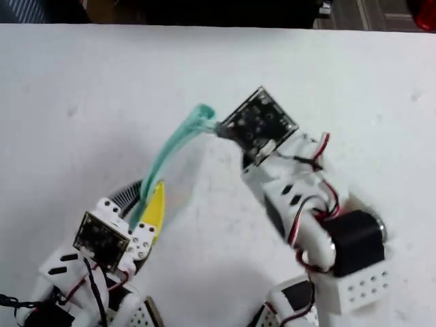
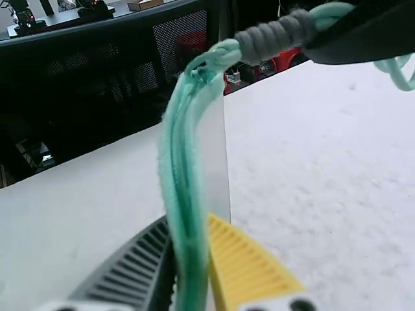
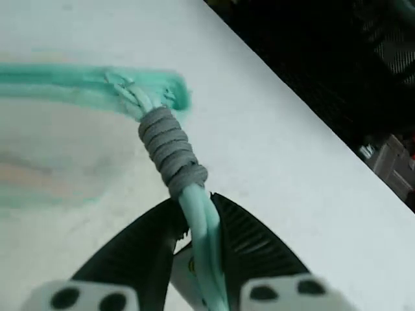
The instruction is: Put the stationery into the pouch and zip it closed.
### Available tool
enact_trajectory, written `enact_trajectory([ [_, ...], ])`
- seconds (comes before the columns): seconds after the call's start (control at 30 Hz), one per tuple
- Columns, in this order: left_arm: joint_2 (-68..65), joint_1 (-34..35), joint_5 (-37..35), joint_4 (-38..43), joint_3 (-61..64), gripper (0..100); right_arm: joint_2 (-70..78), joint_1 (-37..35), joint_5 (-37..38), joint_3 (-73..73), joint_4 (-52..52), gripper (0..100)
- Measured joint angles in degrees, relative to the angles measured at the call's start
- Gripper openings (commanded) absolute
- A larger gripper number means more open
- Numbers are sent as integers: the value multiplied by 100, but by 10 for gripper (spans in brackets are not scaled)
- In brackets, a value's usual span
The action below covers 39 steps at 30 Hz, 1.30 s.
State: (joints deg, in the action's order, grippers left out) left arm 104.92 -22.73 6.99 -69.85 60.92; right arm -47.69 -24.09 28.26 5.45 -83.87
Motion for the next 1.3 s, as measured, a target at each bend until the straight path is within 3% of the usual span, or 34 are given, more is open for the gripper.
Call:
enact_trajectory([
  [0.23,9,-9,0,0,35,20,870,-1143,-1222,-1556,-352,16],
  [0.33,18,-9,0,0,62,20,1398,-1196,-1424,-2338,-642,16],
  [0.5,18,-9,0,0,62,20,1793,-721,-1477,-3068,-1292,45],
  [0.7,18,-9,0,0,62,20,1521,404,-1477,-2259,-1319,320],
  [0.97,18,-18,0,0,62,20,396,659,-1257,-1415,-1319,265],
  [1.13,18,-18,0,0,62,20,70,-703,-1565,-1538,-1319,268],
  [1.3,18,-18,0,0,62,20,396,-2101,-2400,-1916,-949,290],
])
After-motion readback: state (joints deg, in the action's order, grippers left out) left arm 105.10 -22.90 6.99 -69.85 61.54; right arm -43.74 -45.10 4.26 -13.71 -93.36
